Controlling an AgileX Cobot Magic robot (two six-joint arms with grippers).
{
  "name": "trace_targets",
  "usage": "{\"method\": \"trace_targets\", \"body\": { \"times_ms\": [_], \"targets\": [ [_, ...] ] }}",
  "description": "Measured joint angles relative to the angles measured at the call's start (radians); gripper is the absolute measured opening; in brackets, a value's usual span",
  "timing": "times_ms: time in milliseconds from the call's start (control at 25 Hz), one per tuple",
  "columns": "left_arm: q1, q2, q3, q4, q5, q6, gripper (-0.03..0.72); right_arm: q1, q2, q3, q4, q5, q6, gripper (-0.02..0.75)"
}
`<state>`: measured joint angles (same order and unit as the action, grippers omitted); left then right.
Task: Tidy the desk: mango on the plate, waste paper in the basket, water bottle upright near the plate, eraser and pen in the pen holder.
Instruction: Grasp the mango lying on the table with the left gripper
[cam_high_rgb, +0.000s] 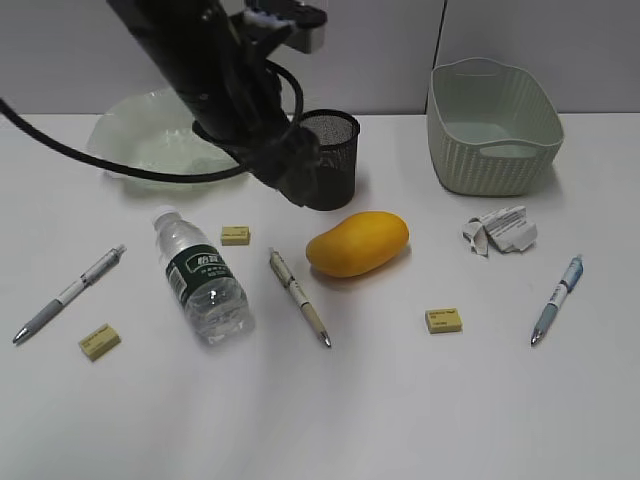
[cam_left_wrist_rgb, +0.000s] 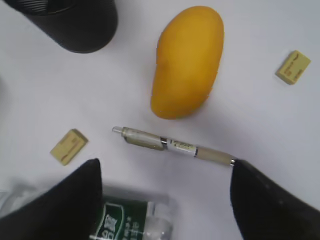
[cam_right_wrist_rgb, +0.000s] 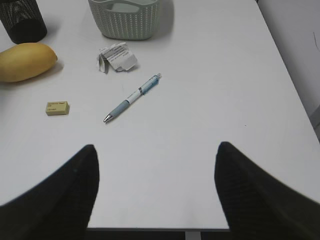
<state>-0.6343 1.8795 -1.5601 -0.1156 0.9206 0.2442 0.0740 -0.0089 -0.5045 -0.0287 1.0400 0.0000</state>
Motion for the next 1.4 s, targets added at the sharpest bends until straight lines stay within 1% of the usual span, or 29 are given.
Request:
{"method": "trace_targets", "body": {
  "times_ms": [80, 160, 320, 600, 760, 880, 1120, 1400],
  "targets": [
    [-0.01, 0.052, -0.045, -0.002, 0.016, 0.004, 0.619, 0.0, 0.0, 0.0, 0.0, 0.0, 0.0, 0.568],
    [-0.015, 0.098, -0.072, -0.014, 0.021, 0.007, 0.654, 0.0, 0.0, 0.0, 0.0, 0.0, 0.0, 0.568],
    [-0.023, 0.163, -0.095, -0.033, 0.004, 0.034, 0.678, 0.0, 0.0, 0.0, 0.0, 0.0, 0.0, 0.568],
    [-0.025, 0.231, -0.097, -0.102, -0.107, 0.153, 0.678, 0.0, 0.0, 0.0, 0.0, 0.0, 0.0, 0.568],
    [-0.025, 0.273, -0.097, -0.107, -0.162, 0.181, 0.678, 0.0, 0.0, 0.0, 0.0, -0.001, 0.0, 0.568],
    [-0.025, 0.312, -0.103, -0.107, -0.176, 0.191, 0.677, 0.0, 0.0, 0.0, 0.0, -0.001, 0.0, 0.568],
    [-0.025, 0.37, -0.155, -0.117, -0.201, 0.194, 0.677, 0.0, 0.0, 0.0, 0.0, 0.0, 0.0, 0.568],
    [-0.025, 0.423, -0.161, -0.129, -0.222, 0.198, 0.671, 0.0, 0.0, 0.0, 0.001, -0.001, 0.0, 0.568]
  ]
}}
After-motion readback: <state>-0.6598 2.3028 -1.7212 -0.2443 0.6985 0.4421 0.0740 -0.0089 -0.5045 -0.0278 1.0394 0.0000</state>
